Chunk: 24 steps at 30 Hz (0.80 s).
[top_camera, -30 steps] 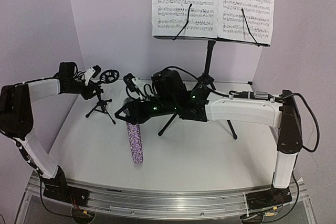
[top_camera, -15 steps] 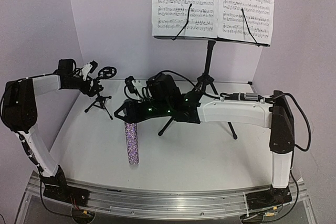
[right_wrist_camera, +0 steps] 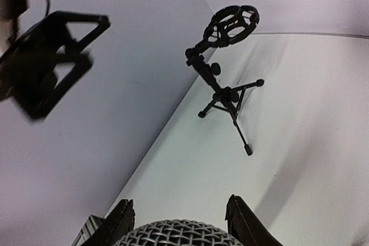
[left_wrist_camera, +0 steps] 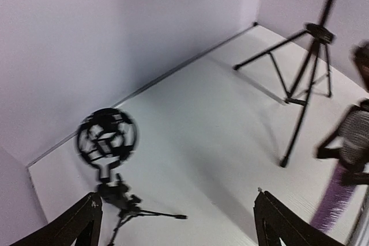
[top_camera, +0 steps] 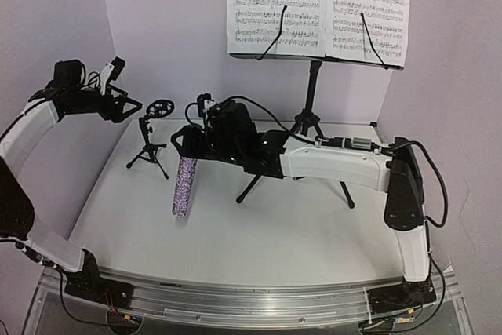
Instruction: Pack up the instrument practice props
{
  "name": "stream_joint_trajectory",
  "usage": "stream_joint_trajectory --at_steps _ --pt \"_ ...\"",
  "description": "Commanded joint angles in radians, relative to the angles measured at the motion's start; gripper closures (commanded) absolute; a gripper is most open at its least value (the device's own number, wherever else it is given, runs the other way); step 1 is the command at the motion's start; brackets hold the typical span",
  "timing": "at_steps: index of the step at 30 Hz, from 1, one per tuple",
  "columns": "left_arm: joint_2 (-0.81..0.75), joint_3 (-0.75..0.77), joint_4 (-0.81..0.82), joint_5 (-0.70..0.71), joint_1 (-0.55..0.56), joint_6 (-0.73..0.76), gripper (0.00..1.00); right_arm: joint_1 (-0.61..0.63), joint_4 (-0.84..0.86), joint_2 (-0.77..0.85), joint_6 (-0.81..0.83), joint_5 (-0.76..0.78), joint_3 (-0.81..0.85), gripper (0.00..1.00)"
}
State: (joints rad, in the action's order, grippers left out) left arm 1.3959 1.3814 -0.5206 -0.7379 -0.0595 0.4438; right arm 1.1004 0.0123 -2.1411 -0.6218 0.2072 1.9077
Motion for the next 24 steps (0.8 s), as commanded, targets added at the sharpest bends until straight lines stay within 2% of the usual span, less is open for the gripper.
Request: stream_joint_trajectory --at_steps 1,5,8,13,15,18,22,24 --pt "-0.172 -0.103 -0.25 0.009 0.234 0.086 0.08 0.001 0.068 -0.06 -0.076 0.117 0.164 1.0" --pt "-0.199 -0.196 -0.353 -0.026 0.315 0.082 0.07 0.002 0.069 -0.09 -0.082 0.107 0.237 1.0" --pt "-0.237 -0.257 -0.291 0.018 0.343 0.082 0.08 0.001 0.07 -0.088 -0.103 0.099 0.247 1.0" --pt "-0.205 -0.285 -0.22 0.059 0.363 0.066 0.13 0.005 0.081 -0.091 -0.173 0.061 0.253 1.0" --pt "-0.198 -0.292 -0.179 0.064 0.379 0.045 0.17 0.008 0.091 -0.101 -0.196 0.049 0.259 1.0" --pt "-0.189 -0.295 -0.131 0.066 0.388 0.009 0.28 0.008 0.095 -0.122 -0.223 0.027 0.274 1.0" --pt "-0.176 -0.308 -0.13 0.038 0.405 -0.001 0.32 0.009 0.122 -0.148 -0.28 0.004 0.29 1.0" --pt "-0.179 -0.32 -0.127 0.036 0.408 -0.014 0.42 0.009 0.133 -0.163 -0.309 -0.012 0.301 1.0"
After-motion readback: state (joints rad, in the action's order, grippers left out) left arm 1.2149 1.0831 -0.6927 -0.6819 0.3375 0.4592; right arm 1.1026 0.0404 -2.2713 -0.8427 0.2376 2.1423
